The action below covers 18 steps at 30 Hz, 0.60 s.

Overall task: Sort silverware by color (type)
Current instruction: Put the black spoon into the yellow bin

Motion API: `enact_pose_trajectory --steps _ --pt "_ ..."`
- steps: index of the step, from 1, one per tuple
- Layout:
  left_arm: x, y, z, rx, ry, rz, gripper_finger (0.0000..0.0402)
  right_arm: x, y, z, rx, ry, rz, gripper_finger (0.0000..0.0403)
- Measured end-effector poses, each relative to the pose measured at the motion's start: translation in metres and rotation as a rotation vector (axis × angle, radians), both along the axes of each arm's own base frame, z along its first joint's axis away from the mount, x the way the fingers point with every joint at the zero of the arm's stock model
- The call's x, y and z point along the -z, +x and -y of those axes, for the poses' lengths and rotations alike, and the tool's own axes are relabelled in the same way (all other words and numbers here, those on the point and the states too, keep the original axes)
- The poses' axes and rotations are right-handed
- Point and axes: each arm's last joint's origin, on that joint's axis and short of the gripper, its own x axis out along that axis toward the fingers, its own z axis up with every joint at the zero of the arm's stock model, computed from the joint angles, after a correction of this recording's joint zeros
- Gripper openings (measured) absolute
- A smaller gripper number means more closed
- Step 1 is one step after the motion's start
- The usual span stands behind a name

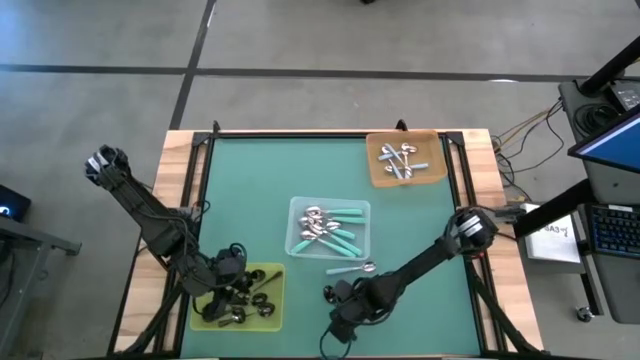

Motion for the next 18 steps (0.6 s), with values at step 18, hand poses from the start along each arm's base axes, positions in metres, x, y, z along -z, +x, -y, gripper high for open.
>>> enact_pose_trajectory --steps 18 --pt "0.002 -0.002 -0.001 0.092 0.08 0.013 0.0131 0.016 0.038 -0.019 -0.101 -0.217 -0.251 0.0173"
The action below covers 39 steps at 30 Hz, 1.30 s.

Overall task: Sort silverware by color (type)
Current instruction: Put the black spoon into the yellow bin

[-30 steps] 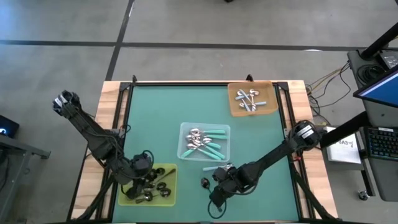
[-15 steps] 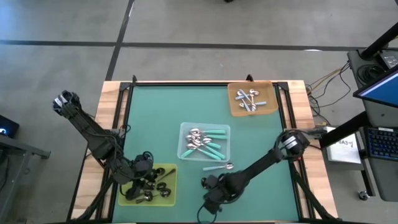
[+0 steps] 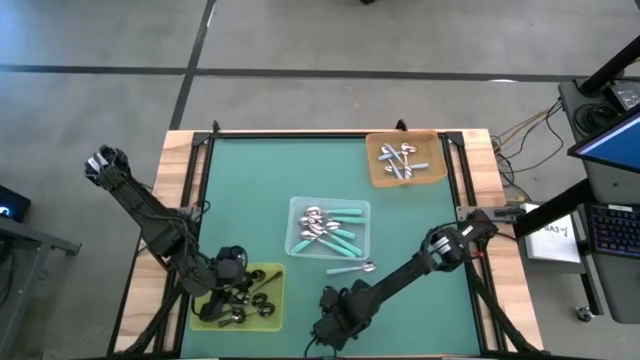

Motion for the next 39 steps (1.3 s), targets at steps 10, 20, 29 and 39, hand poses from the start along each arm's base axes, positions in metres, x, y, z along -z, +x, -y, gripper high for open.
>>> enact_pose_trajectory --steps 10,20,29,39 --pt "0.001 -0.001 -0.001 0.02 0.029 -0.001 0.0131 -0.003 0.006 0.004 -0.074 -0.005 -0.024 0.0073" --pt "-0.001 0.001 -0.001 -0.022 0.04 0.05 0.0131 -0.025 0.006 0.02 -0.188 -0.012 -0.012 0.0011" --pt "-0.004 0.015 0.003 -0.145 0.169 0.258 0.0131 -0.107 -0.005 0.054 -0.167 -0.298 0.207 0.0009" --pt "-0.001 0.04 0.009 -0.579 0.567 0.588 0.0131 -0.164 -0.006 0.07 -0.17 -0.784 0.535 0.0009"
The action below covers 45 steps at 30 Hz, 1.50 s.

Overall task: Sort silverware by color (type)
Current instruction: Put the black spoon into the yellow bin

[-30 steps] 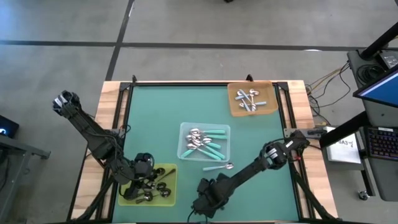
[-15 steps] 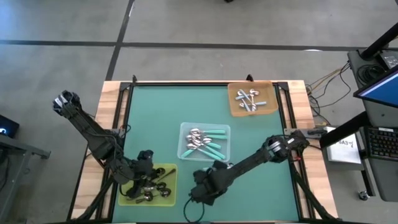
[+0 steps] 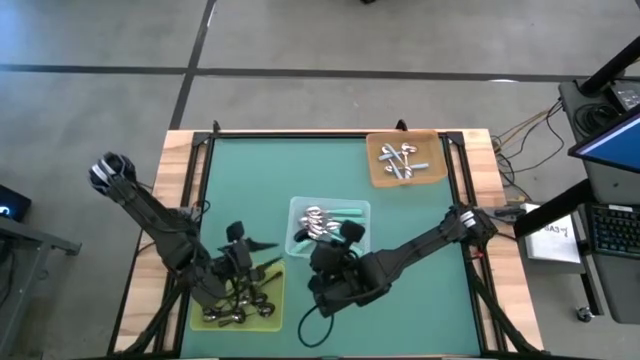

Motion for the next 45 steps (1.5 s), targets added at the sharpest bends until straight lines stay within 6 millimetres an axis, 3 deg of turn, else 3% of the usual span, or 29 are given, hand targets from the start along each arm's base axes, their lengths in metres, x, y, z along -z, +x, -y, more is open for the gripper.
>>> enact_pose_trajectory --steps 5,27,32,37,45 --pt "-0.008 0.008 0.005 -0.184 0.066 0.142 0.0131 -0.011 0.005 -0.001 -0.046 -0.099 0.048 0.0009" --pt "-0.024 0.022 0.013 -0.171 -0.019 0.254 0.0128 -0.017 0.016 -0.004 -0.198 -0.232 -0.023 0.0009" --pt "-0.029 0.026 0.009 -0.19 -0.019 0.259 0.0095 -0.017 0.016 -0.004 -0.22 -0.257 -0.046 0.0009" --pt "-0.029 0.028 0.007 -0.207 -0.012 0.257 0.0015 -0.017 0.016 -0.005 -0.223 -0.259 -0.048 0.0009" --pt "-0.031 0.027 0.006 -0.209 -0.008 0.257 0.0002 -0.018 0.014 -0.005 -0.23 -0.265 -0.056 0.0013"
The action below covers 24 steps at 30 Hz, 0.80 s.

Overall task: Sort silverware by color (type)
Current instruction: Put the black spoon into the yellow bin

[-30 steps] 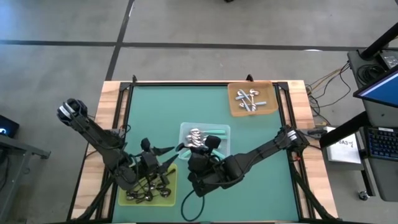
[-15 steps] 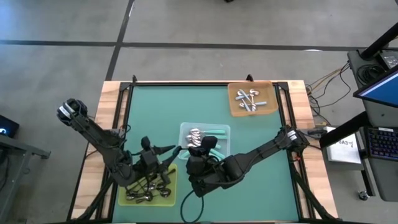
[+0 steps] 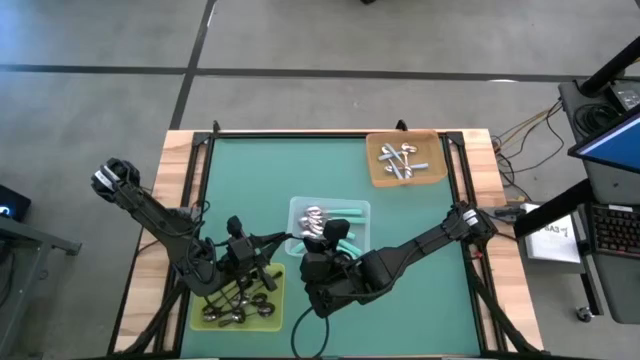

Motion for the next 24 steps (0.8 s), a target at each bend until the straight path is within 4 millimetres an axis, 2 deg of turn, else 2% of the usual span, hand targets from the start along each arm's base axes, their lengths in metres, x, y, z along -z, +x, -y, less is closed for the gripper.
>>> enact_pose_trajectory --steps 4,10,15,18,24 --pt "-0.003 -0.001 -0.001 0.016 0.006 -0.002 0.0001 -0.002 -0.004 -0.001 -0.018 0.004 -0.029 0.0045" --pt "-0.013 -0.007 -0.006 0.017 0.026 -0.005 0.0001 -0.006 -0.015 -0.003 -0.025 0.101 -0.046 0.01" --pt "-0.015 -0.02 -0.009 0.033 0.021 -0.029 0.0 -0.002 -0.035 -0.005 0.041 0.369 -0.148 0.0112" --pt "-0.008 -0.031 -0.009 0.056 -0.036 -0.038 0.0 0.007 -0.047 -0.01 0.112 0.489 -0.226 0.011" --pt "0.023 -0.059 0.001 0.184 -0.229 -0.139 0.0 0.037 -0.059 -0.028 0.15 0.5 -0.293 0.0099"
